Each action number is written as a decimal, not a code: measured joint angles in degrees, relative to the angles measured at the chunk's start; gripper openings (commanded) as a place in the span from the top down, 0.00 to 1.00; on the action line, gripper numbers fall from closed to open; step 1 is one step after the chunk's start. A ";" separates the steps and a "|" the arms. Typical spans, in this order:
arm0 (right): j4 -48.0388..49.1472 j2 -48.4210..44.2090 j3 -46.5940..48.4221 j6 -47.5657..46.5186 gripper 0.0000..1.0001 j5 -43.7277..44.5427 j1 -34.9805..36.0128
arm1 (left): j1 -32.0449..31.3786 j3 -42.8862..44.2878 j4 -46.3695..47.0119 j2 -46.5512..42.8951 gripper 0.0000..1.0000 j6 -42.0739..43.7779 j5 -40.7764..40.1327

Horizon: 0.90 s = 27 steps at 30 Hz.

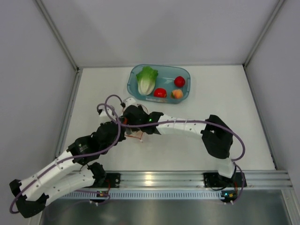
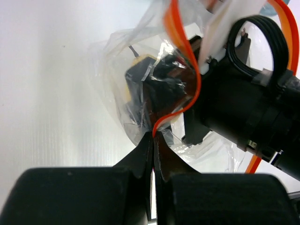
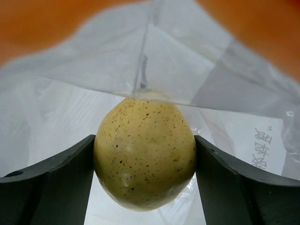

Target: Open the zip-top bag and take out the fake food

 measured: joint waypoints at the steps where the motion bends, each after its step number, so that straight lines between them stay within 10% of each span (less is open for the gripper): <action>1: -0.22 -0.98 -0.35 -0.15 0.35 0.33 0.00 | -0.11 0.66 0.04 0.04 1.00 -0.04 -0.17; 27: -6.64 -13.20 -10.82 -4.07 0.47 -1.38 5.77 | -0.07 1.97 0.50 -2.29 1.00 -3.78 -10.38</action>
